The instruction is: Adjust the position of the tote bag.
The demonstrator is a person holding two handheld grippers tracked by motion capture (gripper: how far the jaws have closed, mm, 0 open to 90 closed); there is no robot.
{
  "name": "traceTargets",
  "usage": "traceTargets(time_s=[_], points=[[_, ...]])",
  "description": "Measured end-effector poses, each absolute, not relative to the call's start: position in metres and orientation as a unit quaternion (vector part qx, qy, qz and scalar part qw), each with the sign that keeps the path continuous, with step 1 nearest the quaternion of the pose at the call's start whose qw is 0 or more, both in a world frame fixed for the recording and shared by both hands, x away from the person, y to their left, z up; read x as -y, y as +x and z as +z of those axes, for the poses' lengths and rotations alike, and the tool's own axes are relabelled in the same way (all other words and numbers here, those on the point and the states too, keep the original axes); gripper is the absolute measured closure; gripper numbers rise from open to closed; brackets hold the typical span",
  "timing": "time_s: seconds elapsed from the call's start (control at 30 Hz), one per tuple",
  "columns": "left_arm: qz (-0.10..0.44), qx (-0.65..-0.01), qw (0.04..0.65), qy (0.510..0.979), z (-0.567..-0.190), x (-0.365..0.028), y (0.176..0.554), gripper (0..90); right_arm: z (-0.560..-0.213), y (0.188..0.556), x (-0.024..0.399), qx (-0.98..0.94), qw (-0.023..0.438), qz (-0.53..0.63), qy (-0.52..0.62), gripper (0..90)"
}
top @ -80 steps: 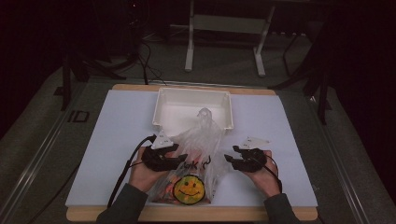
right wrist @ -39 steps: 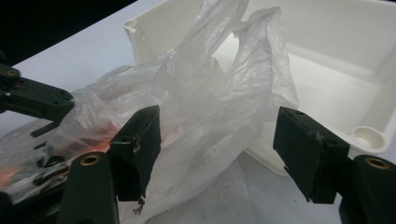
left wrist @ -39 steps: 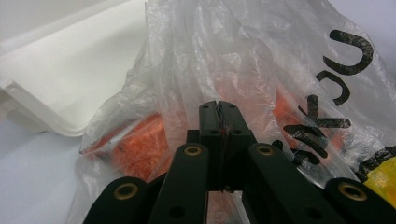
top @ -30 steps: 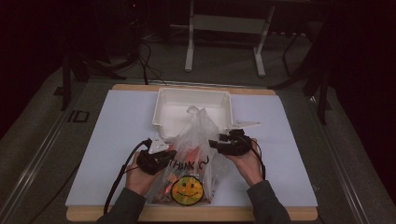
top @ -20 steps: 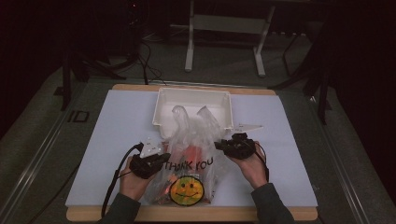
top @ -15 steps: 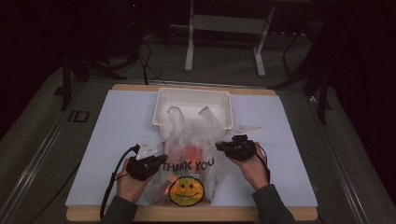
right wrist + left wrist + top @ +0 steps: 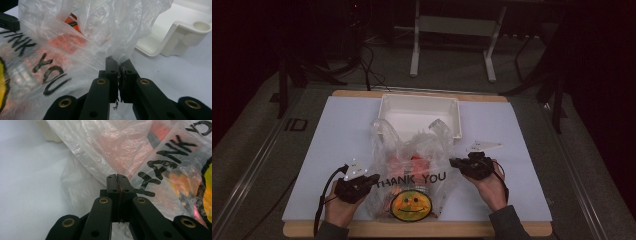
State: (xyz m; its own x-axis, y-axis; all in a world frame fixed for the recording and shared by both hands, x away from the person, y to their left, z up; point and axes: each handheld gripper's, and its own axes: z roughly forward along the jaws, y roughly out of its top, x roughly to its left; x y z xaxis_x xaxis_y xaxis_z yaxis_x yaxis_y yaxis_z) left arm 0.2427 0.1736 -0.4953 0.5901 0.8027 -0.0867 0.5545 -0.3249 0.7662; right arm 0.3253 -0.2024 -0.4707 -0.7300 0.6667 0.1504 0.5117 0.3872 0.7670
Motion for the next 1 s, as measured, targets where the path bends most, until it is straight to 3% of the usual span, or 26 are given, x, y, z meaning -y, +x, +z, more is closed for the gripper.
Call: traceTargets(time_s=[0.67,0.87,1.0], points=[[0.143,-0.424,0.376,0.811,-0.512,-0.169,0.227,89.4,-0.484,0.305,0.201,-0.840,0.076,0.413,0.343,87.1],[0.151,-0.405,0.395,0.810,-0.503,-0.171,0.221,75.8,-0.481,0.304,0.202,-0.840,0.082,0.417,0.338,86.9],[0.162,-0.383,0.422,0.805,-0.485,-0.172,0.215,71.7,-0.477,0.303,0.203,-0.838,0.085,0.422,0.336,86.5]])
